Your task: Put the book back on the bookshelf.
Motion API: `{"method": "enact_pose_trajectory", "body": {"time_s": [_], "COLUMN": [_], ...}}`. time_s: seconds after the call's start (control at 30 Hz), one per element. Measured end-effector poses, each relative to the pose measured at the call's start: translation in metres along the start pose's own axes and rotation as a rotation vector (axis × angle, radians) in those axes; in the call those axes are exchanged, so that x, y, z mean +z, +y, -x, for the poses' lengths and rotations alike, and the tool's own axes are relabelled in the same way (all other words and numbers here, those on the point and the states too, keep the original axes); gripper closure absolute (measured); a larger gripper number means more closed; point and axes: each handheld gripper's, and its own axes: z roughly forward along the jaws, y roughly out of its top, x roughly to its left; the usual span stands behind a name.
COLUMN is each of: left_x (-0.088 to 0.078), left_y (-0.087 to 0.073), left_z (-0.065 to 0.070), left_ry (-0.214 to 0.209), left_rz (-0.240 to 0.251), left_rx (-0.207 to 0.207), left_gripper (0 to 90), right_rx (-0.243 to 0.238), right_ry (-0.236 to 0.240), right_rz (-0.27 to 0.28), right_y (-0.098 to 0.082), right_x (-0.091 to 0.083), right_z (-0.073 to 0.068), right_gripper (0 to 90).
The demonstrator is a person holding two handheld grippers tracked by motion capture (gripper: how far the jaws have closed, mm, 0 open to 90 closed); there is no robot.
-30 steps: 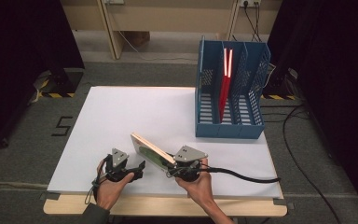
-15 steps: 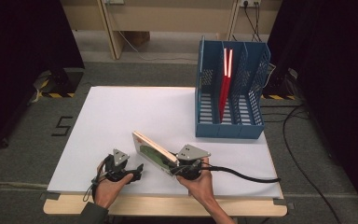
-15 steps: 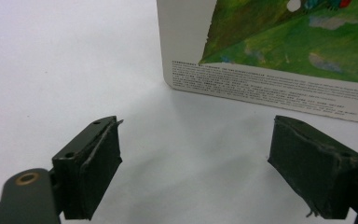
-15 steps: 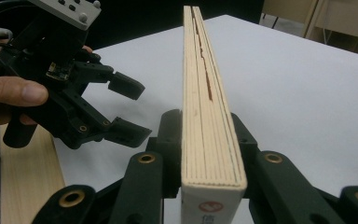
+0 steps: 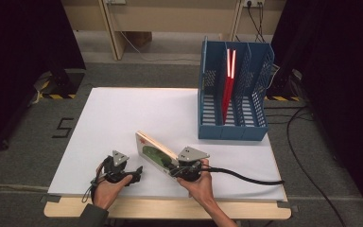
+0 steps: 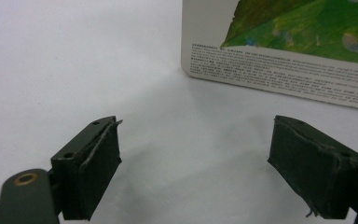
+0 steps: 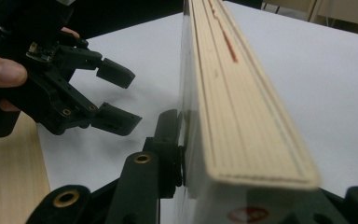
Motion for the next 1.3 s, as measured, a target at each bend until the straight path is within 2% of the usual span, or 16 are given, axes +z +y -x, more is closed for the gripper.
{"method": "enact_pose_trajectory", "body": {"time_s": [0.2,0.5,0.67,0.8,1.03,1.17,1.3], "left_x": [0.001,0.002,0.002,0.002,0.002,0.001,0.001], "left_y": [-0.001,-0.001,-0.001,-0.001,-0.001,-0.001,0.0], "left_z": [-0.003,-0.006,-0.006,-0.006,-0.006,-0.007,-0.008], "left_ry": [0.0,0.001,-0.001,-0.002,-0.003,-0.004,-0.001], "left_rz": [-0.022,-0.027,-0.029,-0.029,-0.028,-0.021,-0.014], "left_rx": [0.005,-0.005,-0.004,-0.007,-0.008,-0.01,-0.015], "left_gripper": [15.1,15.1,15.1,15.1,15.1,15.1,15.1], "right_rx": [0.0,-0.003,-0.003,0.027,0.042,0.036,0.052], "right_ry": [0.006,0.01,0.003,0.003,-0.01,-0.017,-0.021], "right_rz": [0.014,0.046,0.058,0.078,0.112,0.128,0.149], "right_y": [-0.001,0.004,0.009,0.011,0.015,0.019,0.021], "right_x": [0.002,-0.003,-0.011,-0.018,-0.031,-0.042,-0.057], "right_z": [0.001,0.003,0.007,0.012,0.019,0.021,0.025], "right_gripper": [74.4,75.5,75.5,75.5,75.5,75.5,75.5]}}
